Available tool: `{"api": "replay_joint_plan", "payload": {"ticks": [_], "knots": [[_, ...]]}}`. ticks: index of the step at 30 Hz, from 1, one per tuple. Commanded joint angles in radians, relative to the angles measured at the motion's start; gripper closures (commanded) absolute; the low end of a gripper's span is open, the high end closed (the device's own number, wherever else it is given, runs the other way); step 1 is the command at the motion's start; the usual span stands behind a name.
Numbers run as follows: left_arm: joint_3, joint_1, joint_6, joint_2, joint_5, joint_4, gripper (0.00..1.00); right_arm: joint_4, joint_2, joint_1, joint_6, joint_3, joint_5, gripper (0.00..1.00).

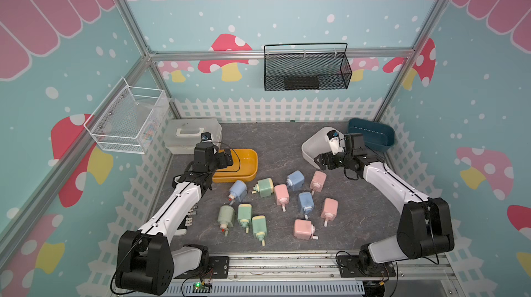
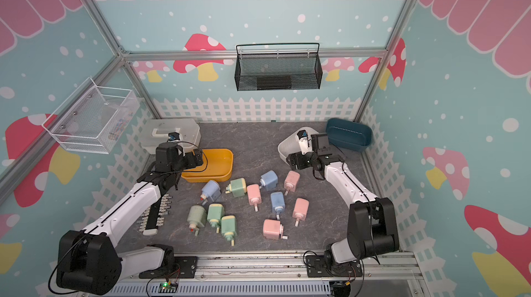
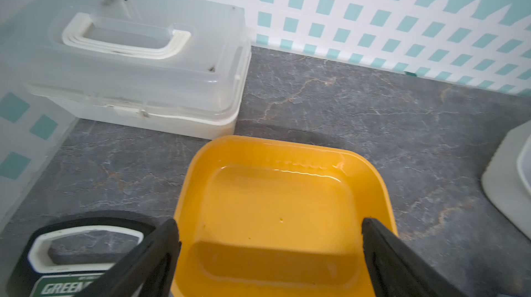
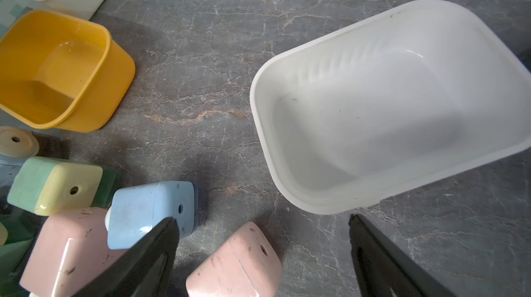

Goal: Place the pencil sharpeners by color into the storage box
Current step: Move the storage box to the center of the board.

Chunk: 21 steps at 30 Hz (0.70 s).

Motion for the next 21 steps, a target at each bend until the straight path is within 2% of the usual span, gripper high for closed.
{"api": "replay_joint_plan", "payload": {"ticks": [1, 12, 15, 21], "knots": [[-0.017, -0.040, -0.101, -0.024, 0.032, 0.035, 0.01, -0.065, 0.041, 0.028, -0.052, 0.040, 0.035, 0.07], [-0.031, -0.186, -0.109, -0.023, 0.039, -0.014, 0.01, -0.175, 0.194, 0.079, -0.171, 0.166, 0.076, 0.07], [-0.008, -0.226, -0.101, -0.017, 0.021, -0.074, 0.01, -0.195, 0.226, 0.091, -0.186, 0.198, 0.079, 0.07], [-0.019, -0.254, -0.102, -0.036, 0.099, -0.082, 0.01, -0.234, 0.290, 0.120, -0.237, 0.270, 0.132, 0.08]]}}
